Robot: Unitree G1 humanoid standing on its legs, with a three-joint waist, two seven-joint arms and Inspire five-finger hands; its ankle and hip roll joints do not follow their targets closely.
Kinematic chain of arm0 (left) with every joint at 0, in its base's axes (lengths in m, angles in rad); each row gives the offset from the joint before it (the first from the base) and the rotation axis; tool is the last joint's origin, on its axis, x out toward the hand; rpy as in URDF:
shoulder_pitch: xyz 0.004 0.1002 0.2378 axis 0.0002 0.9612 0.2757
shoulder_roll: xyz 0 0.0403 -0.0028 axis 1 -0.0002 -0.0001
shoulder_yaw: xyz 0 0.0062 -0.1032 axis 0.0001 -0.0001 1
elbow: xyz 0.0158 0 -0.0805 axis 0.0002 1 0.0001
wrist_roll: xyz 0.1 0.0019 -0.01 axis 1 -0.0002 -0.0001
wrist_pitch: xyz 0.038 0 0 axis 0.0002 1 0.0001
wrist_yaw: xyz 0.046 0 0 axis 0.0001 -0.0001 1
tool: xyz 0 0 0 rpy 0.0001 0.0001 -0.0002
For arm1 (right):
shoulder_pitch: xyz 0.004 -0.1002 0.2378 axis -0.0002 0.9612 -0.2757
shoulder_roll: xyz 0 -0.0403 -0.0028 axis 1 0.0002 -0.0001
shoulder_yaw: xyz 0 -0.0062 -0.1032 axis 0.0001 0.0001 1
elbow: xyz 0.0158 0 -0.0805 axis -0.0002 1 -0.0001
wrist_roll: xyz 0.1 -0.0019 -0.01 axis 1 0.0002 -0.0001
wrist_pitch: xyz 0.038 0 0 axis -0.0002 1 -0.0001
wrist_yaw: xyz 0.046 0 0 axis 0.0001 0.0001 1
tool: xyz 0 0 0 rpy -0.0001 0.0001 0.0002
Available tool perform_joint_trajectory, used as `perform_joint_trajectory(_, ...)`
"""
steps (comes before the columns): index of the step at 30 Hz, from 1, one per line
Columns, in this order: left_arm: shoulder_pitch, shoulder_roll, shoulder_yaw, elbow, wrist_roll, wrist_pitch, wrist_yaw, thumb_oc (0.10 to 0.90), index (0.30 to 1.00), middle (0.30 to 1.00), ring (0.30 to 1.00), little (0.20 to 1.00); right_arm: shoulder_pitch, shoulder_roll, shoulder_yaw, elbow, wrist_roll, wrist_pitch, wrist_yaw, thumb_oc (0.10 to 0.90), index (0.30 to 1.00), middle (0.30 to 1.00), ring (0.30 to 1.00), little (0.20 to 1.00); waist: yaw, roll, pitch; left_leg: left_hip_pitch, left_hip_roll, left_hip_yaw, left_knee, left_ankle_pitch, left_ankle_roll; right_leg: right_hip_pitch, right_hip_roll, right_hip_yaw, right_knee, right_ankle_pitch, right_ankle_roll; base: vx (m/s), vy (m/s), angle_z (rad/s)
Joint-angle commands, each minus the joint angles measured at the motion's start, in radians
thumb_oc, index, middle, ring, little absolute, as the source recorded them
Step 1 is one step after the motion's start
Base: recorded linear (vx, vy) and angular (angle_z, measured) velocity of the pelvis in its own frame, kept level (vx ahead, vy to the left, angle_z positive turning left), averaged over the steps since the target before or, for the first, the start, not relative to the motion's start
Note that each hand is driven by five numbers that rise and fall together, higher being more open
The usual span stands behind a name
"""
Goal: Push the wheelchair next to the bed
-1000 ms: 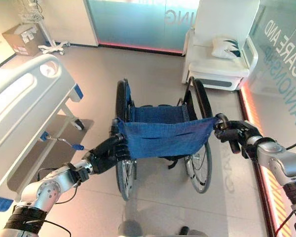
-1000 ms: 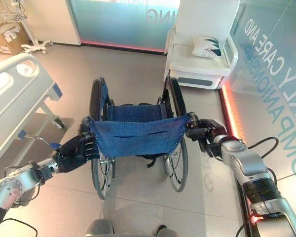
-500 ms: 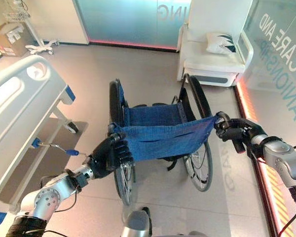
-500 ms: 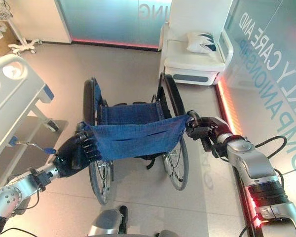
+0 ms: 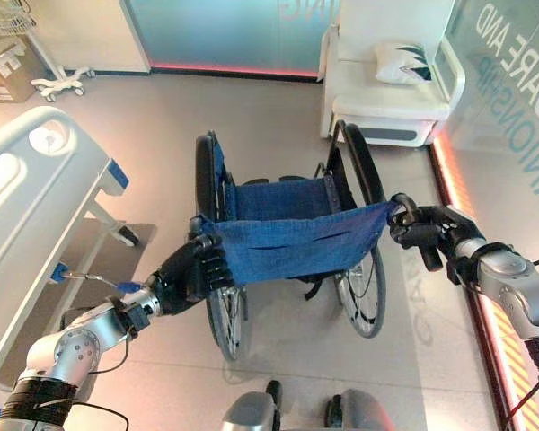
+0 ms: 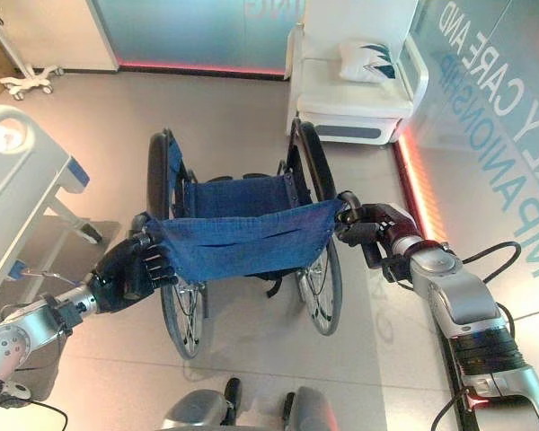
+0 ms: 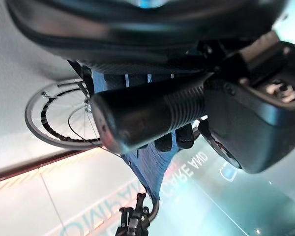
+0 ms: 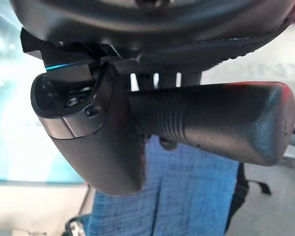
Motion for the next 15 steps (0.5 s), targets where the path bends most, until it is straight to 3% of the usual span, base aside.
perform_joint_trajectory(1, -0.204, 0.023, 0.099, -0.045, -0.091, -0.179, 0.02, 0.4, 0.3, 0.3, 0.3, 0.3, -0.052, -0.006, 0.036, -0.062, 0.083, -0.121, 0.074, 0.4, 0.3, 0.3, 0.3, 0.3, -0.016, -0.028, -0.058, 0.01, -0.008, 0.082, 0.164, -0.168, -0.047, 0.005, -0.025, 0.007, -0.169, 0.339, 0.01, 0.49, -0.198, 0.73)
perform_joint_trajectory(3, -0.193, 0.012, 0.099, -0.026, -0.095, -0.192, 0.004, 0.4, 0.3, 0.3, 0.3, 0.3, -0.091, -0.023, 0.056, -0.065, 0.119, -0.087, 0.06, 0.4, 0.3, 0.3, 0.3, 0.3, -0.018, -0.038, -0.08, 0.019, 0.03, 0.09, 0.235, -0.183, -0.062, 0.023, 0.007, -0.026, -0.156, 0.279, -0.003, 0.54, -0.229, 0.51)
perform_joint_trajectory(5, -0.156, -0.008, 0.117, -0.043, -0.101, -0.182, 0.011, 0.4, 0.3, 0.3, 0.3, 0.3, -0.11, -0.044, 0.073, -0.051, 0.144, -0.075, 0.057, 0.4, 0.3, 0.3, 0.3, 0.3, -0.021, -0.037, -0.122, 0.017, 0.075, 0.085, 0.389, -0.086, -0.107, 0.044, 0.063, -0.048, -0.147, 0.232, -0.052, 0.47, -0.247, 0.67)
perform_joint_trajectory(7, -0.116, -0.02, 0.123, -0.058, -0.084, -0.173, 0.027, 0.4, 0.3, 0.3, 0.3, 0.3, -0.118, -0.058, 0.089, -0.037, 0.156, -0.084, 0.056, 0.4, 0.3, 0.3, 0.3, 0.3, -0.012, -0.044, -0.137, -0.071, 0.085, 0.1, 0.644, 0.036, -0.143, 0.093, 0.085, -0.099, -0.169, 0.201, -0.107, 0.4, -0.269, 0.65)
perform_joint_trajectory(8, -0.099, -0.029, 0.121, -0.066, -0.083, -0.174, 0.026, 0.4, 0.3, 0.3, 0.3, 0.3, -0.115, -0.064, 0.09, -0.032, 0.16, -0.088, 0.056, 0.4, 0.3, 0.3, 0.3, 0.3, -0.008, -0.047, -0.139, -0.116, 0.086, 0.111, 0.741, 0.075, -0.152, 0.118, 0.094, -0.121, -0.172, 0.184, -0.133, 0.35, -0.206, 0.15)
perform_joint_trajectory(9, -0.09, -0.039, 0.121, -0.077, -0.083, -0.174, 0.032, 0.4, 0.3, 0.3, 0.3, 0.3, -0.112, -0.068, 0.09, -0.034, 0.165, -0.089, 0.052, 0.4, 0.3, 0.3, 0.3, 0.3, -0.004, -0.049, -0.138, -0.148, 0.084, 0.117, 0.76, 0.088, -0.156, 0.134, 0.098, -0.131, -0.176, 0.176, -0.142, 0.28, -0.112, -0.2)
perform_joint_trajectory(12, -0.072, -0.058, 0.142, -0.081, -0.084, -0.182, 0.011, 0.4, 0.3, 0.3, 0.3, 0.3, -0.1, -0.07, 0.075, -0.047, 0.147, -0.084, 0.06, 0.4, 0.3, 0.3, 0.3, 0.3, 0.009, -0.038, -0.125, -0.215, 0.051, 0.133, 0.688, 0.08, -0.148, 0.178, 0.119, -0.147, -0.186, 0.159, -0.147, 0.32, 0.012, 0.01)
perform_joint_trajectory(15, -0.082, -0.058, 0.161, -0.069, -0.1, -0.178, 0.01, 0.4, 0.3, 0.3, 0.3, 0.3, -0.129, -0.057, 0.081, -0.053, 0.117, -0.068, 0.062, 0.4, 0.3, 0.3, 0.3, 0.3, 0.014, -0.02, -0.119, -0.185, 0.072, 0.194, 0.403, 0.093, -0.138, 0.222, 0.153, -0.142, -0.194, 0.129, -0.139, 0.4, 0.104, 0.2)
